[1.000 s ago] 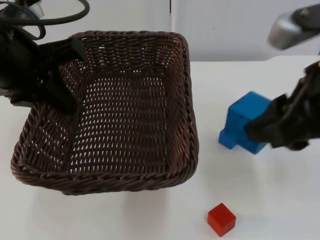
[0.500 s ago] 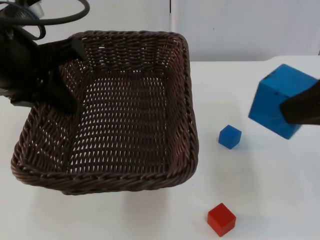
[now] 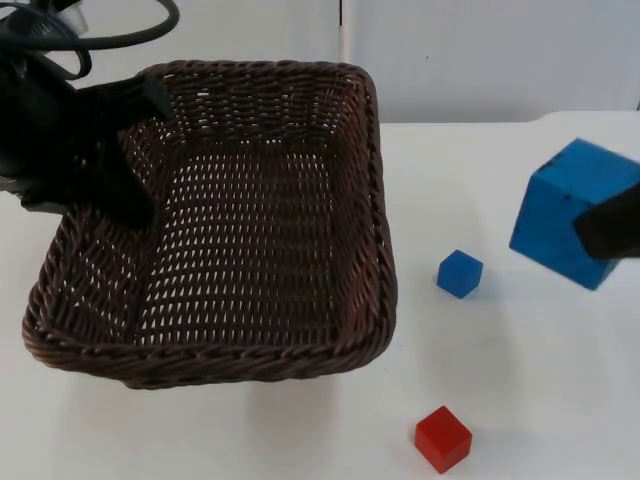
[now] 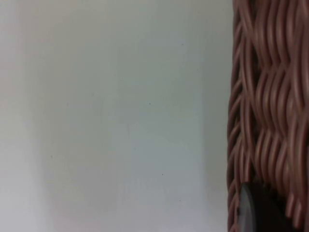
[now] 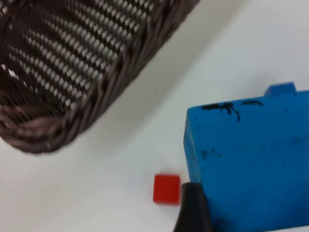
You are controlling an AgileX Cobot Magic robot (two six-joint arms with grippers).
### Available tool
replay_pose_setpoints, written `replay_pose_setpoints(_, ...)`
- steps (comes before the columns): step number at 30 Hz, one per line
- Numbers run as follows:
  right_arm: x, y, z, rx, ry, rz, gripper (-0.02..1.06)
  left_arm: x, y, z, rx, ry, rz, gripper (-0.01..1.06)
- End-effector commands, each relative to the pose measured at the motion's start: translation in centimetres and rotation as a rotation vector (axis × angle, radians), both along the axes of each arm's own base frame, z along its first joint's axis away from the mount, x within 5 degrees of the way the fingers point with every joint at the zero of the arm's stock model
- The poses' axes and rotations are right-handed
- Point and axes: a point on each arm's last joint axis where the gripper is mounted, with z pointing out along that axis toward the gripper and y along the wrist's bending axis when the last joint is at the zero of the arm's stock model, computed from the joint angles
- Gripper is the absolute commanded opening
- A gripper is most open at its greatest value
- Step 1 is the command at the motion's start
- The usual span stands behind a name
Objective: Pick up the basket with the left hand and place the largest block into the basket with the right hand.
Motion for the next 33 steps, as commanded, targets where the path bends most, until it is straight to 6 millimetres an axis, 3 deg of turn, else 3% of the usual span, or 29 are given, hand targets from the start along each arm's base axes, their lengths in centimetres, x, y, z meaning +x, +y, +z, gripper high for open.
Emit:
replay_pose_setpoints(1,0.1,0.1,1.0,0.010,-0.028,0.011,0.00,0.1,-0.1,0.3,-0.026,-0.007,0.024,0.00)
replay_pose_setpoints(8,1.1,0.9,3.4,0.048,-0.077,0.012,0.00,0.1,-0.1,0.3,-0.026,-0.007,0.024,0.00)
replay_pose_setpoints(14,2.9,2.5,3.2,0.015,-0.020,0.019,0.00,0.1,-0.1,0.3,-0.026,-0.007,0.024,0.00)
replay_pose_setpoints(21,6.3,5.4,3.0,-0.016,0.040,0.038,0.00,0.1,-0.1,0.3,-0.026,-0.008,0.025,0.00)
replay_pose_setpoints(33,10.2,9.9,3.2,0.051,0.052,0.145,0.00,0.1,-0.1,0.3,-0.026,-0.010,0.026,0.00)
